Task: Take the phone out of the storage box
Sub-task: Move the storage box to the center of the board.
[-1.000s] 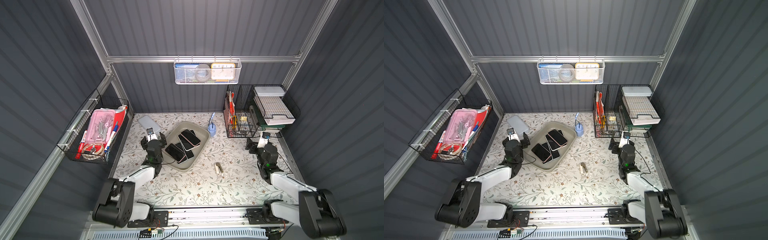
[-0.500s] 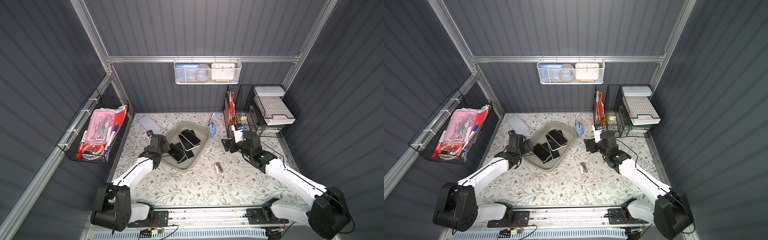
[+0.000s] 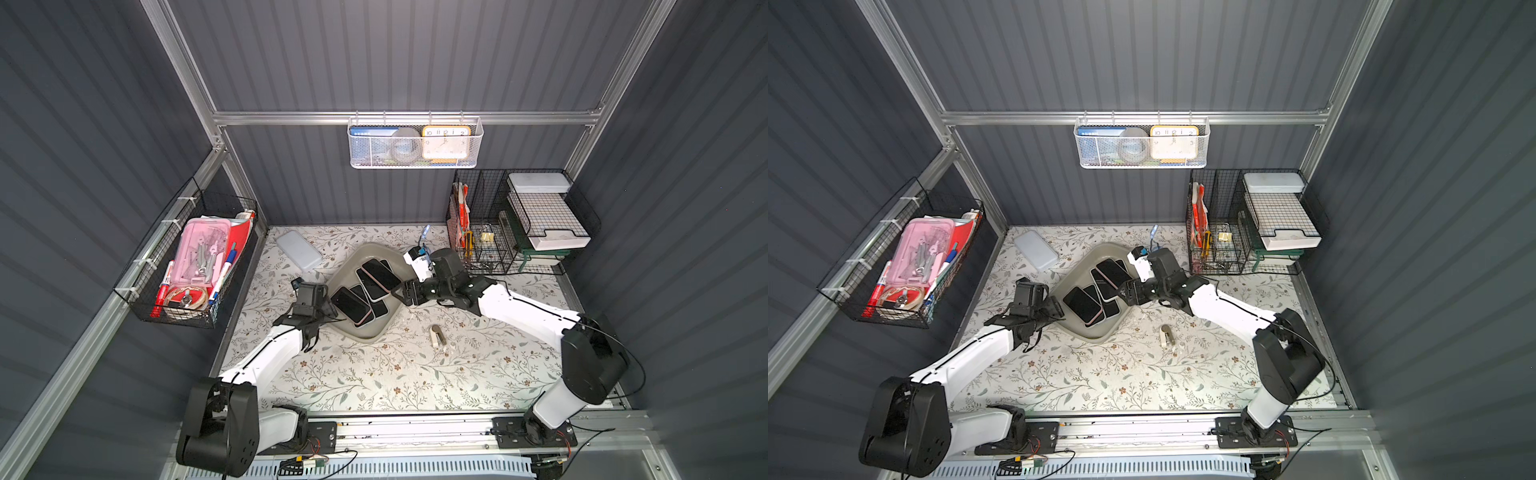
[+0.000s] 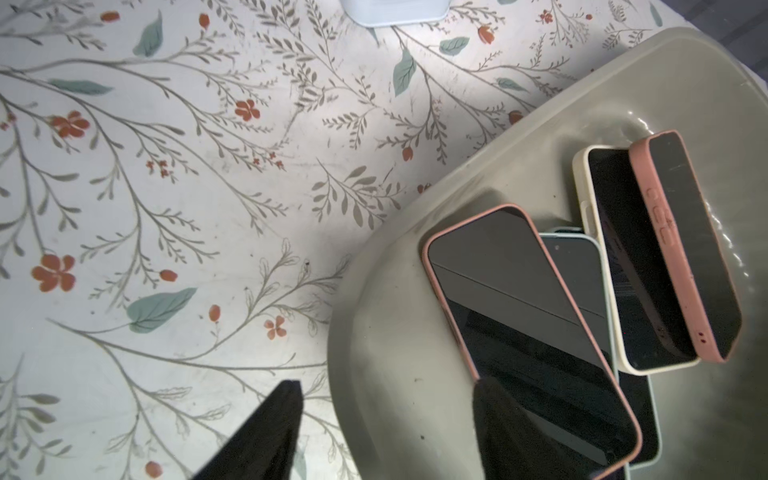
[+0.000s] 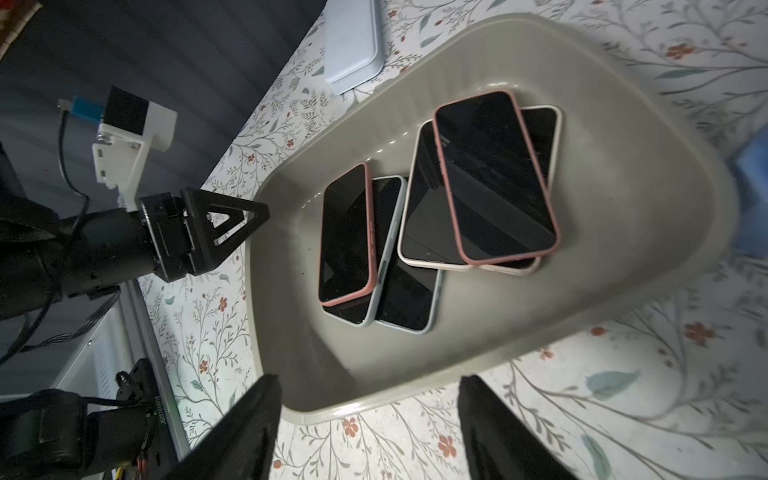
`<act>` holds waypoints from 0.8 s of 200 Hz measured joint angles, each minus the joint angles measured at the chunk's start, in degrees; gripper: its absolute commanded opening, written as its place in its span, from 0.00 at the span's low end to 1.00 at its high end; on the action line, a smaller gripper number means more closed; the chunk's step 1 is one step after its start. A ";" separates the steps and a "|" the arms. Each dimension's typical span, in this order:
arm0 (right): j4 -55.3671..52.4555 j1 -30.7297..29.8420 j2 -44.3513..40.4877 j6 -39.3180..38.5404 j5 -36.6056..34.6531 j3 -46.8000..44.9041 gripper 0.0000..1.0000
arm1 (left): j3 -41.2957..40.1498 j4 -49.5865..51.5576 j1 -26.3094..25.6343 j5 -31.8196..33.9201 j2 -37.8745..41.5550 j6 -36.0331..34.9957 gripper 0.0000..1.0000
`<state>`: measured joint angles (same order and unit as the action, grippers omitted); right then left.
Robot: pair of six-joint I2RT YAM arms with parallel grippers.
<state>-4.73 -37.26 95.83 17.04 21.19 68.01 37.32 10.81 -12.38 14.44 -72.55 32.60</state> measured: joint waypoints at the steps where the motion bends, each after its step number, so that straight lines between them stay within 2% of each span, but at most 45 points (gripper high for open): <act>1: 0.04 -0.04 0.17 0.31 0.13 0.11 0.63 | 0.00 0.00 0.02 -0.17 -0.04 -0.07 0.62; 45: 1.36 -2.62 8.63 10.47 2.21 4.31 0.57 | 0.00 -0.07 1.14 -2.95 -2.19 0.42 0.55; 73: 1.22 -4.44 12.02 14.10 1.70 5.86 0.53 | -0.39 -0.11 1.44 -3.96 -2.69 0.55 0.42; 83: 1.20 -4.83 12.90 15.21 1.70 6.51 0.53 | -0.66 -0.09 1.51 -4.13 -2.69 0.57 0.34; 108: 0.96 -5.01 14.12 17.00 1.49 7.78 0.53 | -1.40 -0.09 1.79 -4.17 -2.64 0.83 0.24; 148: 0.26 -5.01 14.34 17.42 1.42 8.55 0.54 | -2.19 -0.42 2.34 -3.67 -0.39 3.45 0.14; 160: 0.17 -5.03 14.34 17.40 1.51 8.59 0.54 | -2.82 -0.02 2.34 -3.67 0.59 3.74 0.08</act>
<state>-4.56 -42.28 110.17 34.44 22.70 76.60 34.50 10.79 -10.04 10.76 -71.96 36.34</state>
